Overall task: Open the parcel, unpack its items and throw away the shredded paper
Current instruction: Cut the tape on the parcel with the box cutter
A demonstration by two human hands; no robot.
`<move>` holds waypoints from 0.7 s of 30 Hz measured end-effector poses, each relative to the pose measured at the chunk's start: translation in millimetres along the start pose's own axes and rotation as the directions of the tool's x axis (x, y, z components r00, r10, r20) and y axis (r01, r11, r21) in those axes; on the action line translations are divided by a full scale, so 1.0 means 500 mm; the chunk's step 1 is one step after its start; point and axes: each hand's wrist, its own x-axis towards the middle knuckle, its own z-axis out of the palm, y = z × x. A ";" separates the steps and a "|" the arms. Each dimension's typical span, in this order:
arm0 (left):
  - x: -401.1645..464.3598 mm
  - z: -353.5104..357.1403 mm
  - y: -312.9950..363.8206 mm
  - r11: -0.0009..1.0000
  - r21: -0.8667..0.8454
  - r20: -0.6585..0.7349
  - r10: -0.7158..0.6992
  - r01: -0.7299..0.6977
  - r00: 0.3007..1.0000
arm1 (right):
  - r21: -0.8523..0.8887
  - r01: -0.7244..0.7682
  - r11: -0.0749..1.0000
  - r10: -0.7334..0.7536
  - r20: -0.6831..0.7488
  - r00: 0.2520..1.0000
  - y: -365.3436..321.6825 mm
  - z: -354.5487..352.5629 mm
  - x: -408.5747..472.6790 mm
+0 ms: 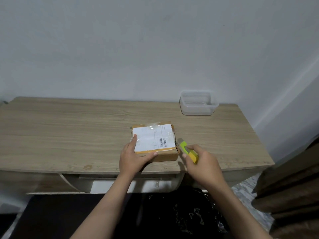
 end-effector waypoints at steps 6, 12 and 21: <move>0.032 -0.033 -0.009 0.999 -0.010 0.109 0.052 -0.051 0.993 | 0.351 -0.076 0.933 0.121 -0.110 0.987 0.028 0.005 0.020; 0.059 -0.064 -0.024 0.986 0.133 0.046 0.094 -0.100 0.995 | 0.602 -0.214 0.769 0.256 0.016 0.966 0.030 0.033 0.031; -0.033 0.060 0.055 0.967 0.244 -0.115 0.105 -0.074 0.988 | 0.695 -0.217 0.685 0.193 0.113 0.975 0.002 0.059 0.039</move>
